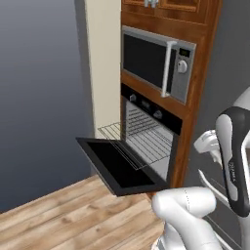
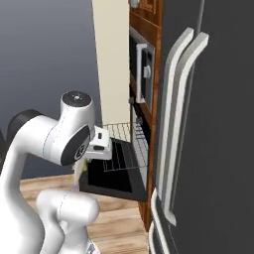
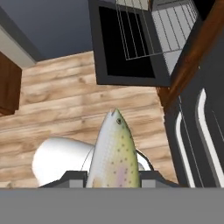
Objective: Place the fish on the rack of the oven, and slide the rack back inside. Close the oven door.
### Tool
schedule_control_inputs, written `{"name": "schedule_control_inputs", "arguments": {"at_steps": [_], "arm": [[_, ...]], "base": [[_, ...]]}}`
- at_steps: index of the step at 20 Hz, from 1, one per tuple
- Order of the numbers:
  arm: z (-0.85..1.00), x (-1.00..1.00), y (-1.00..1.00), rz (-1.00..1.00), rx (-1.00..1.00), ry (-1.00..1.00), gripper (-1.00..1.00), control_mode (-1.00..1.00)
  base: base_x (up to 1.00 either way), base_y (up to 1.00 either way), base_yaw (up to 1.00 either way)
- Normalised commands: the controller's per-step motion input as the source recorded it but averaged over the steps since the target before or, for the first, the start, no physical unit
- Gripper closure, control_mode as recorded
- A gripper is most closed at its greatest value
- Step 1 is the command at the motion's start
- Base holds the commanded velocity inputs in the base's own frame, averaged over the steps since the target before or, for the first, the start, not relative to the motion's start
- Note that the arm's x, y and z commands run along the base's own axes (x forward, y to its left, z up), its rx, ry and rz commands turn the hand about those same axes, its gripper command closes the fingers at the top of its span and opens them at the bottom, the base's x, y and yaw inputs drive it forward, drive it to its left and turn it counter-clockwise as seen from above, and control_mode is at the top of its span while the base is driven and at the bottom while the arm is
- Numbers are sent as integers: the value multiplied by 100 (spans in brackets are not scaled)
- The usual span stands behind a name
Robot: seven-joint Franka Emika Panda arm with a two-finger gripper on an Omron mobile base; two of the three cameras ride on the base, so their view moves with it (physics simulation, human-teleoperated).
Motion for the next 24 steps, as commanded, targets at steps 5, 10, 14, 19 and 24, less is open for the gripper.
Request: {"name": "schedule_control_inputs", "arguments": {"at_steps": [5, 10, 14, 19, 24], "arm": [[0, 0, 0, 0, 0, 0, 100, 100], [0, 0, 0, 0, 0, 0, 100, 100], [-13, 66, 3, 1, 0, 0, 100, -100], [-5, 50, 0, 0, 0, 1, 100, -100], [-27, 58, 0, 0, 0, 7, 100, -100]], "base": [[90, 5, 8], [81, 1, 5], [0, 0, 0], [0, 0, 0], [0, 0, 0]]}}
